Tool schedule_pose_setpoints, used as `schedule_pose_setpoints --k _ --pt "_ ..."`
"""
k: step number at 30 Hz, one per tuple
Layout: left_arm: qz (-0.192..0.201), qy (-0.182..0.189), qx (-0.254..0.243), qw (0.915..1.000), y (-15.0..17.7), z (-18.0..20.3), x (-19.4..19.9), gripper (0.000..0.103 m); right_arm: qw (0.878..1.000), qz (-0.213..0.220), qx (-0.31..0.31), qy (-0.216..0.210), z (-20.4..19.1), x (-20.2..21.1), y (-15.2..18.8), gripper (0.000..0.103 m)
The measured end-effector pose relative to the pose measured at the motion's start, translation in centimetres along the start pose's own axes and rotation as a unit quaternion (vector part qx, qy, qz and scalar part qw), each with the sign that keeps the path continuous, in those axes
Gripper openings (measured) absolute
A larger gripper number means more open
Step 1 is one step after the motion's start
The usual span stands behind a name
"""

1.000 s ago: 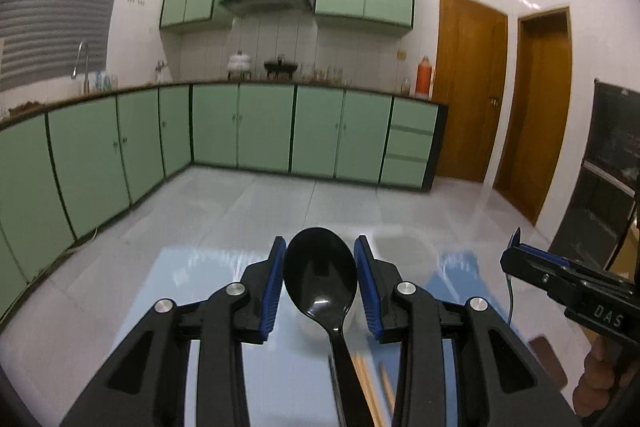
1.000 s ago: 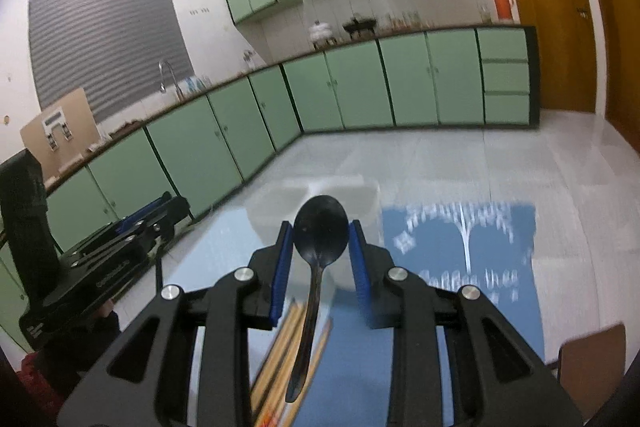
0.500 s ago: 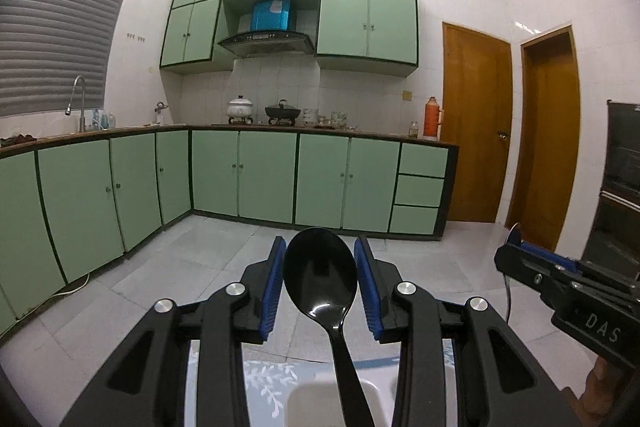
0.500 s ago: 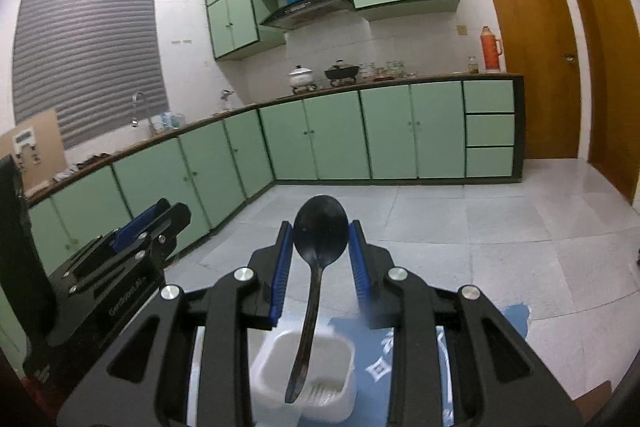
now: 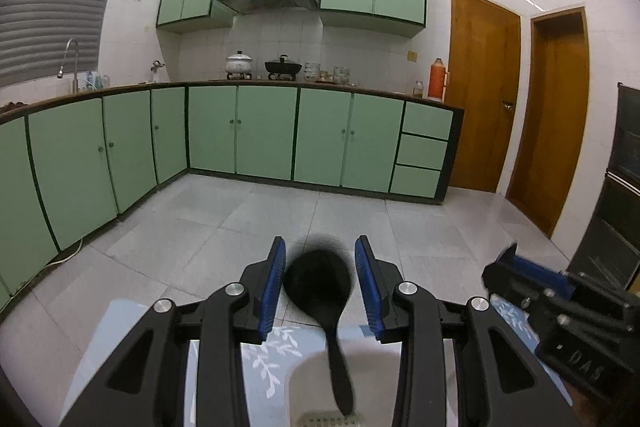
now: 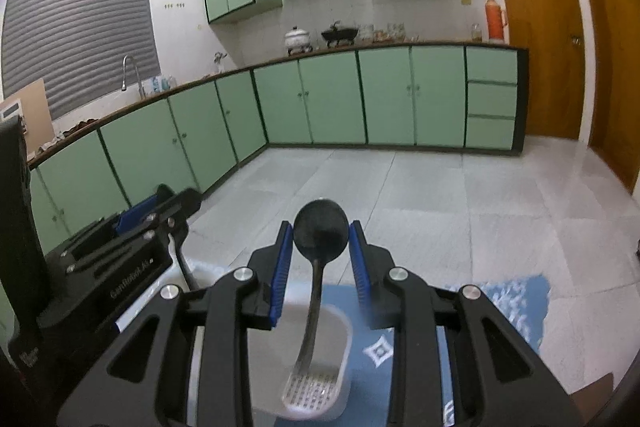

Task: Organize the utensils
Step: 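Lower both spoons into the white utensil holder and open both grippers, then withdraw both grippers back toward the chopsticks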

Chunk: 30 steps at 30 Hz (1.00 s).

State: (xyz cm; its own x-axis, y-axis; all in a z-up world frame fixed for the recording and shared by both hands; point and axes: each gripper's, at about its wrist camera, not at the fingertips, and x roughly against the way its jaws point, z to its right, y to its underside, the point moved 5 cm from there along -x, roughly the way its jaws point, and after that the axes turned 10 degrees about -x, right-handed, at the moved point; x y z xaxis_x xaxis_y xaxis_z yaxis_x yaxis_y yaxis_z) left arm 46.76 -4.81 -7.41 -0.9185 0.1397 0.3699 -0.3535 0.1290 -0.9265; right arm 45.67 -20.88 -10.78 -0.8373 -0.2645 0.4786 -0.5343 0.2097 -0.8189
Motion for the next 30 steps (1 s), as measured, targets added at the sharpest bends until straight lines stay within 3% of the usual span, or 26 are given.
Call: schedule_pose_setpoints --k 5,13,22,30 --pt "0.000 0.000 -0.004 1.0000 0.3 0.1 1.2 0.043 1.000 -0.005 -0.007 -0.002 0.2 1.1 0.7 0.031" --pt "-0.002 -0.007 -0.018 0.9998 0.8 0.0 7.2 0.060 0.999 0.015 -0.029 0.007 1.2 7.8 3.0 0.063" --pt "-0.056 0.016 -0.023 0.9980 8.9 1.3 16.4 0.075 0.998 -0.019 -0.044 0.040 1.6 16.3 13.2 0.085" --pt "-0.138 0.011 -0.023 0.9901 16.8 1.7 20.6 0.078 0.994 -0.085 -0.055 0.043 -0.1 20.2 21.7 0.086"
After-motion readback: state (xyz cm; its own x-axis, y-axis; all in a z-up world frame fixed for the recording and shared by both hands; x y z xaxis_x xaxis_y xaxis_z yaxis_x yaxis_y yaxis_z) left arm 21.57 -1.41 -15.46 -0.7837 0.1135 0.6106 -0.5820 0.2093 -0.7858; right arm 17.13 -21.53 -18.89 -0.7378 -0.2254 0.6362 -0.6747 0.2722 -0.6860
